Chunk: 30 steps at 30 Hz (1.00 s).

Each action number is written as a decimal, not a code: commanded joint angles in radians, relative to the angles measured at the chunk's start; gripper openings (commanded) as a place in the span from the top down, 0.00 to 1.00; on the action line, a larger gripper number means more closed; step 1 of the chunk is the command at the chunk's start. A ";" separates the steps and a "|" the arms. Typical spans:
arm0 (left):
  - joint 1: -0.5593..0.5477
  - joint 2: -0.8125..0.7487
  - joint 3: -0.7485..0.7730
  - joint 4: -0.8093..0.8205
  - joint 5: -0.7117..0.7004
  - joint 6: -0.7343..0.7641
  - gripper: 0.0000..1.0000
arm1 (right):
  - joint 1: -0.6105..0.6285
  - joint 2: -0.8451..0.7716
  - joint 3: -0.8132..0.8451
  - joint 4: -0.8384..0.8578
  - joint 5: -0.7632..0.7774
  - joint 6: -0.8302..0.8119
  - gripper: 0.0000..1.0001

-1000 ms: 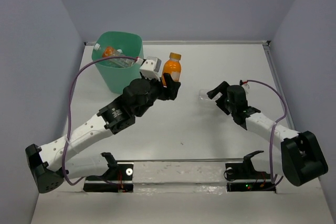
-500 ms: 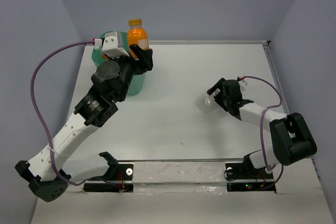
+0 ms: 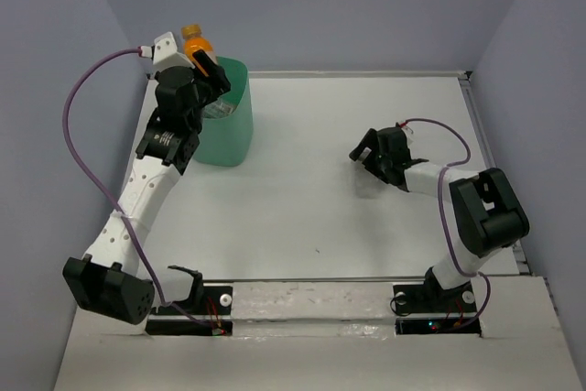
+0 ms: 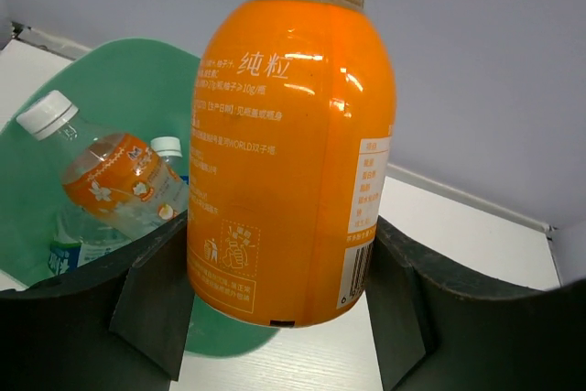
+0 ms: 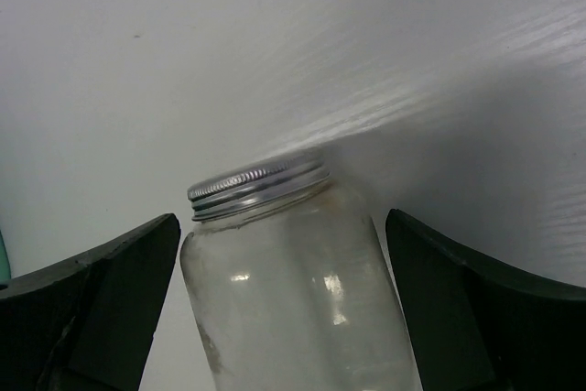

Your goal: Put the plastic bottles in the bin

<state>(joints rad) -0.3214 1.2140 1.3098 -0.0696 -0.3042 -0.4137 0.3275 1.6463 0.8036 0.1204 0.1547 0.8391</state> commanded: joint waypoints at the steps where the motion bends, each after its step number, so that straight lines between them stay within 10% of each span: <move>1: 0.076 0.044 0.062 0.068 0.079 -0.037 0.59 | -0.005 0.017 0.040 0.036 -0.058 -0.064 0.04; 12: 0.123 0.183 0.043 0.113 0.169 -0.097 0.59 | -0.005 -0.063 0.005 0.045 -0.086 -0.121 0.38; 20: 0.127 0.176 0.033 0.008 0.162 -0.163 0.57 | -0.005 -0.103 -0.006 0.044 -0.115 -0.147 0.44; 24: 0.130 0.170 0.005 0.007 0.168 -0.175 0.50 | -0.005 -0.112 -0.011 0.050 -0.133 -0.159 0.52; 30: 0.133 0.156 -0.009 -0.007 0.148 -0.165 0.15 | 0.004 -0.147 -0.014 0.050 -0.145 -0.167 0.54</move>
<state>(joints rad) -0.1986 1.4342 1.3106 -0.0818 -0.1497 -0.5777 0.3279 1.5616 0.8013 0.1265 0.0261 0.6949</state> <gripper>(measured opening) 0.777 0.840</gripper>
